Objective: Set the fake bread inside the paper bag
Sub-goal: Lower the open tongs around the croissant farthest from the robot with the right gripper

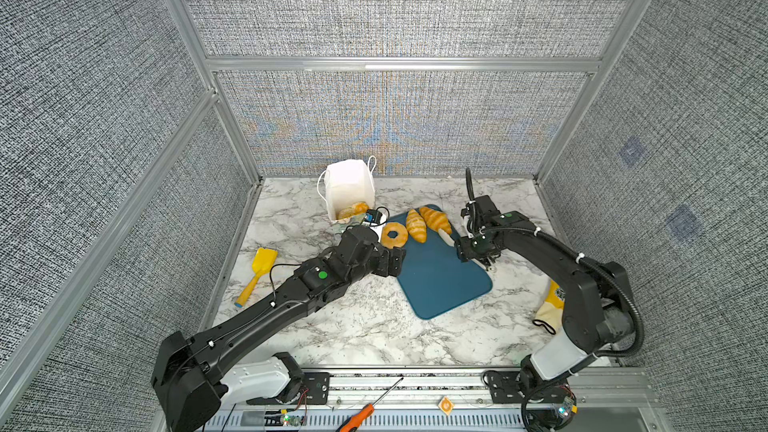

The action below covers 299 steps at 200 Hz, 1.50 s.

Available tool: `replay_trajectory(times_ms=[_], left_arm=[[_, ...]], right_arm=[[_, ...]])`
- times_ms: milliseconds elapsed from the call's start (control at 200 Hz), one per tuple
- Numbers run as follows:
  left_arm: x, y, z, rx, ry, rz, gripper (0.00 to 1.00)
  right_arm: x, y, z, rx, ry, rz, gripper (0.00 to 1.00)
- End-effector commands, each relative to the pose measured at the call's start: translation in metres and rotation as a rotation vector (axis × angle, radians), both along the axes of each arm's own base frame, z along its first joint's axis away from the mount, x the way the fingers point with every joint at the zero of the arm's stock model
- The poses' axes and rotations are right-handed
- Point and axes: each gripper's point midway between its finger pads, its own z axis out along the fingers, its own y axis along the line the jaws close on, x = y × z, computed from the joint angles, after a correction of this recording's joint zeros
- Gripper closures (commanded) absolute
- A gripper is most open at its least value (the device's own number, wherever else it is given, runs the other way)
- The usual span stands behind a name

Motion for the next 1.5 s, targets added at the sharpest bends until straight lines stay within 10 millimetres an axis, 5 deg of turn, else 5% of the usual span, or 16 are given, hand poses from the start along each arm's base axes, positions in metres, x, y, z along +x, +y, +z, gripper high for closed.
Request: replay_trajectory(times_ms=[0, 515, 685, 930, 1491], left_arm=[[0.001, -0.005, 0.003, -0.028, -0.004, 0.005, 0.07], [0.000, 0.000, 0.004, -0.019, -0.008, 0.015, 0.06], [0.000, 0.002, 0.004, -0.012, -0.010, 0.019, 0.06], [-0.001, 0.004, 0.005, -0.009, -0.013, 0.022, 0.06], [0.000, 0.002, 0.006, -0.001, -0.020, 0.009, 0.06]], right_arm=[[0.010, 0.006, -0.002, 0.024, -0.008, 0.008, 0.26], [0.041, 0.016, -0.021, 0.012, 0.007, 0.045, 0.28], [0.041, 0.020, -0.028, 0.016, 0.037, 0.065, 0.39], [0.023, 0.016, -0.022, 0.021, 0.057, 0.066, 0.53], [-0.052, 0.007, -0.023, 0.025, 0.115, 0.071, 0.51]])
